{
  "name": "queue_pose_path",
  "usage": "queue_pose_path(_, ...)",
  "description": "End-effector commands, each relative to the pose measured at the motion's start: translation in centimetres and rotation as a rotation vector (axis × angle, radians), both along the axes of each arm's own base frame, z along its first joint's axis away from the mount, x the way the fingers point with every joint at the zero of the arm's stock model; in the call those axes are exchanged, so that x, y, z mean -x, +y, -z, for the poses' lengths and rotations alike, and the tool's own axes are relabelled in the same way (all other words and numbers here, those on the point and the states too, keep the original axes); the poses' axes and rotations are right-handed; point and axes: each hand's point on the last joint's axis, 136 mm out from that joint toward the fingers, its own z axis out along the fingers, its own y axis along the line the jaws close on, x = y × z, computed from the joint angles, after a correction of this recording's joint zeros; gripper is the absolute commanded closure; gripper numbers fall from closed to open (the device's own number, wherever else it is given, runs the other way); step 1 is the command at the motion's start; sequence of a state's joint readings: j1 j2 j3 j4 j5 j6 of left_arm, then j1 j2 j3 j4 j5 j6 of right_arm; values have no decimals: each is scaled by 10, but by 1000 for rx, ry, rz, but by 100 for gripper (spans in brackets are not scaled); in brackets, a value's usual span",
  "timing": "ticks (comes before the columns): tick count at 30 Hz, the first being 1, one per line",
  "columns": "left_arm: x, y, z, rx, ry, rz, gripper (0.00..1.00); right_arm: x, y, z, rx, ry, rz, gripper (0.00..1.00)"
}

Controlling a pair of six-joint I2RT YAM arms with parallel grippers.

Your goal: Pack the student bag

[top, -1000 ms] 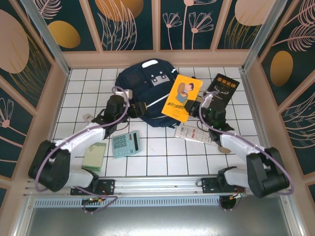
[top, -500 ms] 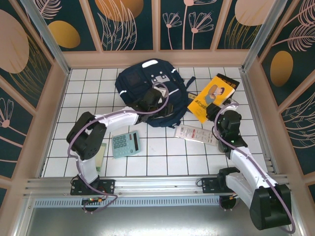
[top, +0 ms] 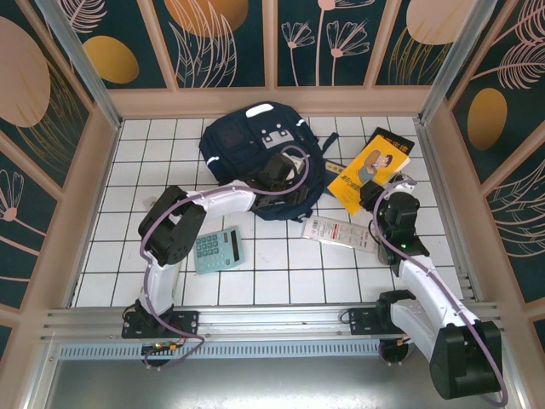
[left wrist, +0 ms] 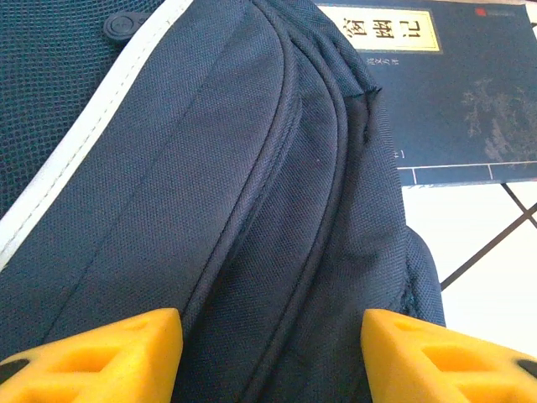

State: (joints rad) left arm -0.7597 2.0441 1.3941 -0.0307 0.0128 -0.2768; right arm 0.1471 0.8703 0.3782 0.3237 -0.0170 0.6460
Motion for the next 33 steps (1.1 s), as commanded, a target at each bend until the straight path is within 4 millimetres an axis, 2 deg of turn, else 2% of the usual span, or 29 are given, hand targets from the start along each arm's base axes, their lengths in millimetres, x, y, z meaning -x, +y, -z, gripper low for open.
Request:
queue_pose_path(1,2,-3,16,-61,6,22,41,-4,0,-20,-29,-77,1,100)
queue_pose_path(6,8,-8,26,-133,-5,46,38,-4,-1,-19,-34,-73,2,100)
queue_pose_path(13,10,-7,31,-185,-28,46,46,-5,0,-16,-39,-62,-3,100)
queue_pose_path(15,10,-6,35,-194,-20,49,59,-5,0,-16,-39,-61,-4,100)
queue_pose_path(18,8,-4,33,-198,-31,32,88,-6,0,-14,-39,-58,-1,100)
queue_pose_path(19,6,-3,27,-194,-47,18,98,-6,0,-15,-40,-57,-1,100)
queue_pose_path(20,4,-1,19,-193,-63,2,100,-6,-1,-14,-39,-56,2,100)
queue_pose_path(27,-7,14,-53,-137,-201,-98,100,-5,-1,-15,-40,-58,0,100)
queue_pose_path(33,-20,38,-103,-146,-310,-242,100,-5,-2,-16,-43,-57,0,100)
